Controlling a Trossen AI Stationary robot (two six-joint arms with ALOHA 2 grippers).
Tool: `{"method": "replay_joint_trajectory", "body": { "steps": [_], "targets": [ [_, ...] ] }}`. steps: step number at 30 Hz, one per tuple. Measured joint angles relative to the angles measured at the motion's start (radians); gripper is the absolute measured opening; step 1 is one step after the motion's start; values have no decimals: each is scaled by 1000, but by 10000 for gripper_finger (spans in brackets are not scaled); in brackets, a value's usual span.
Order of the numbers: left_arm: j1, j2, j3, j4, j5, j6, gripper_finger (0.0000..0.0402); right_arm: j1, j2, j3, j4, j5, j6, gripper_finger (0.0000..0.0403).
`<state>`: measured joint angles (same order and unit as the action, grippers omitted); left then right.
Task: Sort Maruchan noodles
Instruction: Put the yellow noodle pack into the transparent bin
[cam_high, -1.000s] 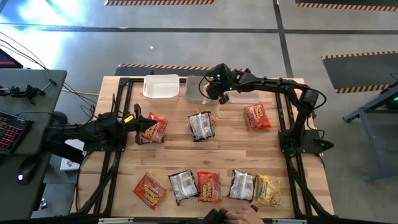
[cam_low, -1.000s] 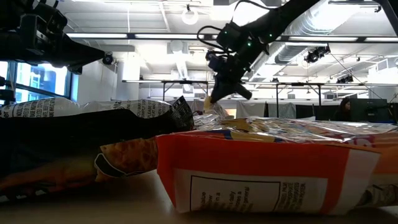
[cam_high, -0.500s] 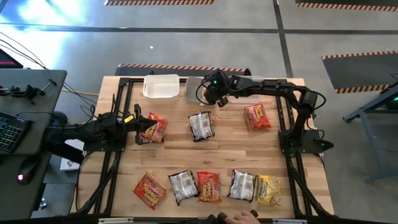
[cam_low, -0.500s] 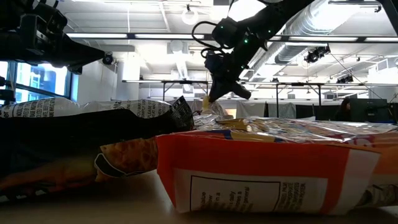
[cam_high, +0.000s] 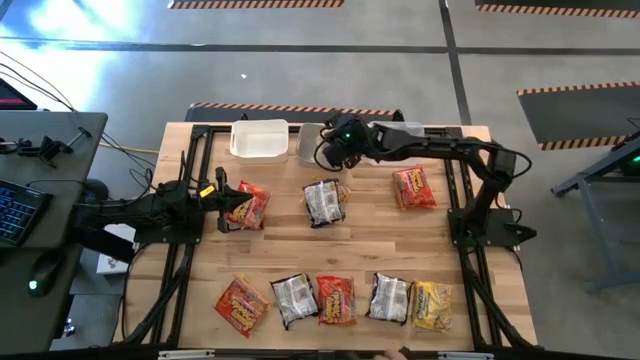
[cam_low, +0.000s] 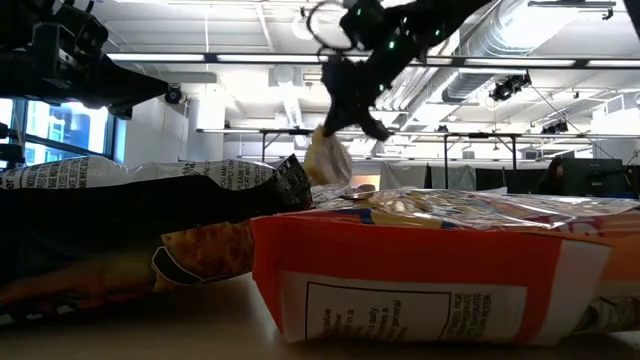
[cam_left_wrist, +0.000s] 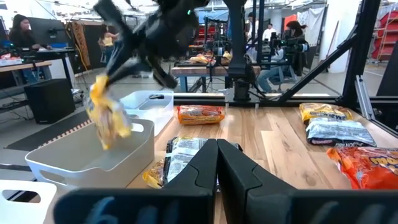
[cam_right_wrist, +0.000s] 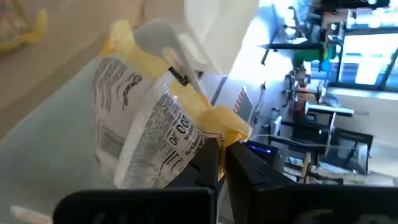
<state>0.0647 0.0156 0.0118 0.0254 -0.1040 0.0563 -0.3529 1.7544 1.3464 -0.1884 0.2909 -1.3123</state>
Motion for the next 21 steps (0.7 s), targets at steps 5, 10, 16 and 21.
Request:
{"method": "replay_joint_trajectory", "body": {
  "steps": [5,10,16,21],
  "targets": [
    [0,0,0,0,0,0,3,78,-91,-4,-91,48,172,0],
    [0,0,0,0,0,0,3,182,-173,-80,-181,150,377,0],
    [0,0,0,0,0,0,3,321,-297,-265,-80,235,565,0],
    [0,0,0,0,0,0,3,420,-377,-426,148,248,634,0]
  ]
}}
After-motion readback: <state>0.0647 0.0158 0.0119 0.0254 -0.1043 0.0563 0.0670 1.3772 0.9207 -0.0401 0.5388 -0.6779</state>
